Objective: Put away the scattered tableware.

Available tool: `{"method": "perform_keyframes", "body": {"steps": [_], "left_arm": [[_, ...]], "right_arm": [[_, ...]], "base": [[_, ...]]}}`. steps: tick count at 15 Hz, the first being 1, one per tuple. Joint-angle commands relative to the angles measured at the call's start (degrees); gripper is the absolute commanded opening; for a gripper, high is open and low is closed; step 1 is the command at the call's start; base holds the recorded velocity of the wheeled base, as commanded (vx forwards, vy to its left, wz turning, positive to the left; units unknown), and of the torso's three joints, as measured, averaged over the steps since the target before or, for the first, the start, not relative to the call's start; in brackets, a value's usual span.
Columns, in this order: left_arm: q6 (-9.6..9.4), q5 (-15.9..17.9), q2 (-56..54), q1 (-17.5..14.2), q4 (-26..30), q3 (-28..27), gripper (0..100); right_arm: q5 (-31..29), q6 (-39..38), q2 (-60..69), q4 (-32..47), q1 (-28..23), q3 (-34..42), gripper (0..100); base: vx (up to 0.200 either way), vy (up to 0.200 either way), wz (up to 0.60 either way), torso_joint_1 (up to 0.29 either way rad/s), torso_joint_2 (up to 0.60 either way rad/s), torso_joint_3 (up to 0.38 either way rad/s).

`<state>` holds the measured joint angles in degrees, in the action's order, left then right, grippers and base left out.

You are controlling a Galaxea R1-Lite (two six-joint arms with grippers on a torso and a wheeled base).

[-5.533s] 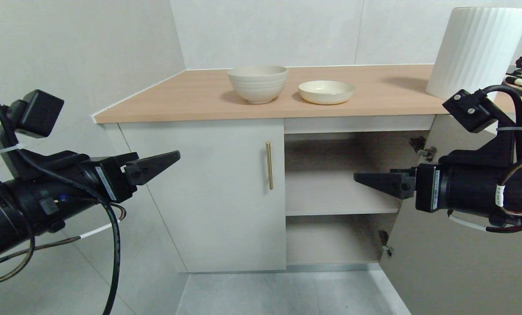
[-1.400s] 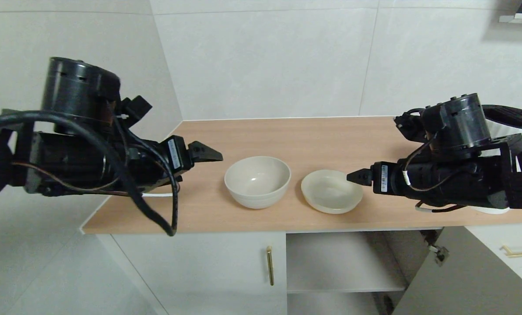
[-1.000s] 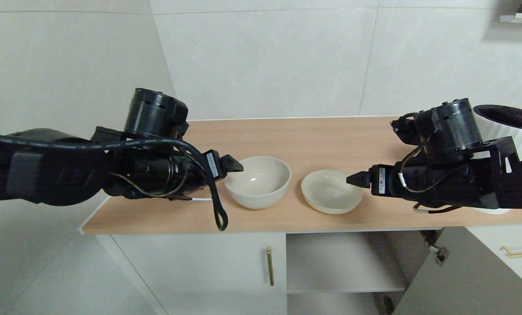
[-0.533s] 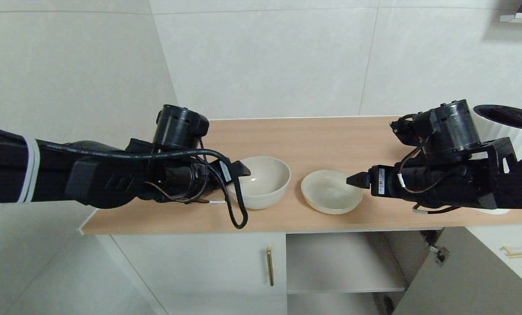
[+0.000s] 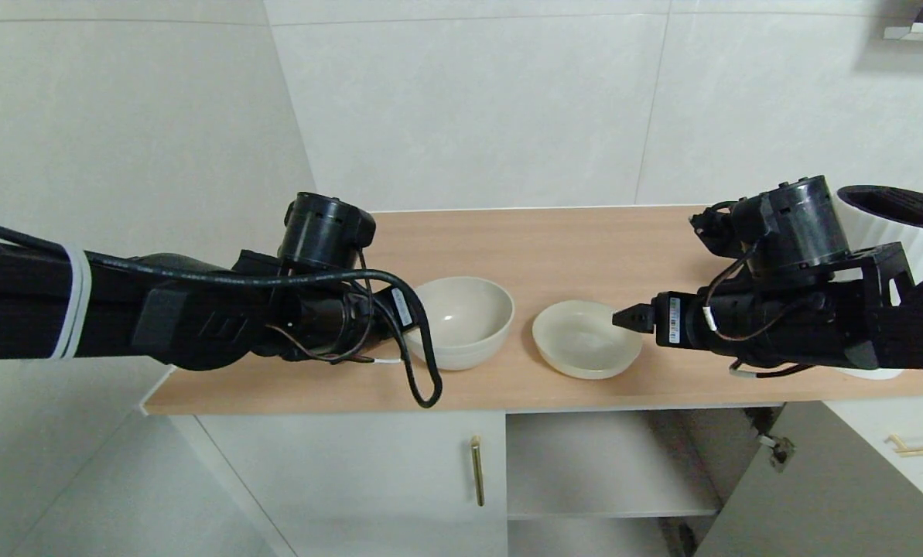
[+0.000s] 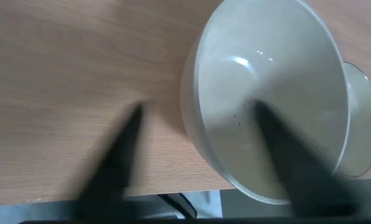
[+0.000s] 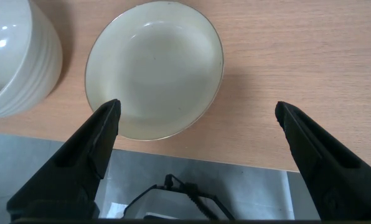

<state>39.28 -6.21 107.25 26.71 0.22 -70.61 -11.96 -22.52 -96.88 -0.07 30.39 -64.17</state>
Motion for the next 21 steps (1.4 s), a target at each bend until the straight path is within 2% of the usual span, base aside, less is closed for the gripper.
{"method": "perform_keyframes", "body": {"steps": [1, 8, 13, 21], "left_arm": [[0.01, 0.1, -0.3, 0.0, 0.0, 0.0, 0], [0.01, 0.1, -1.3, 0.0, 0.1, 0.1, 0], [0.01, 0.1, -2.1, 0.0, 0.2, 0.3, 0], [0.01, 0.1, -2.1, 0.0, 0.2, 0.4, 0]], "right_arm": [[0.0, 0.0, 0.1, 0.0, 0.0, 0.0, 100], [-0.2, -0.1, -0.9, 0.3, 0.0, -0.7, 100], [-7.1, 0.0, -8.0, -0.1, 0.0, -2.2, 100], [-8.3, -1.7, -12.2, -4.6, 0.0, -2.8, 100]], "base": [[0.000, 0.000, 0.00, 0.000, 0.00, 0.000], [0.000, 0.000, 0.00, 0.000, 0.00, 0.000], [0.000, 0.000, 0.00, 0.000, 0.00, 0.000], [0.000, 0.000, 0.00, 0.000, 0.00, 0.000]]}}
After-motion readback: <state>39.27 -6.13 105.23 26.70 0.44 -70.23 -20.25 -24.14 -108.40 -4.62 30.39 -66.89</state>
